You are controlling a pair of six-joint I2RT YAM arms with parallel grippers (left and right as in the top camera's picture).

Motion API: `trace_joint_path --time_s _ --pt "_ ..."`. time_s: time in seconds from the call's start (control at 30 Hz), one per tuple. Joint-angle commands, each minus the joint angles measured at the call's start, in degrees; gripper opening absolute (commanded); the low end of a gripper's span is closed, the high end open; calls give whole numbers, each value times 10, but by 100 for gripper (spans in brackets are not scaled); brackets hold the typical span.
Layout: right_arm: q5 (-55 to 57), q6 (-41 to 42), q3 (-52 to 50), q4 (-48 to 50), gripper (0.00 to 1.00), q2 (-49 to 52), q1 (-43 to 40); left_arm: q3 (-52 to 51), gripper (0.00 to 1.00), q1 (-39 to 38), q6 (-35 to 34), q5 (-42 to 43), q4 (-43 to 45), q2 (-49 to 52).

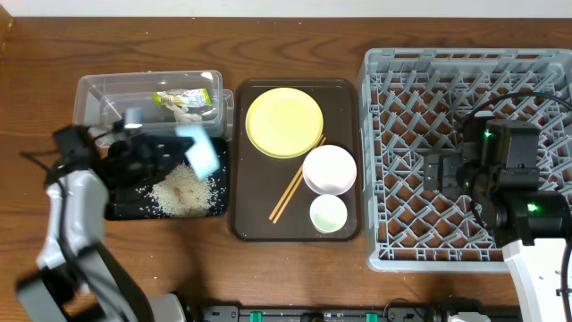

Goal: Sort waste into correct bins and load items into the dishwasher rack
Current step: 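Return the blue bowl to the brown tray with the left gripper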

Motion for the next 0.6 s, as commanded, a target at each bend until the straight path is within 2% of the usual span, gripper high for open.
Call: trace_joint_path --time_s 0.0,0.17,0.37,0.57 --pt "3 -2 11 0 99 0 3 17 6 -83 -38 -165 4 -75" --pt "3 -2 11 0 99 0 3 17 6 -241 -56 -355 3 -119" --pt "3 0 11 0 99 0 3 17 6 -413 -56 -550 4 -82" --pt "3 0 11 0 99 0 3 17 6 -503 -56 -653 9 -10"
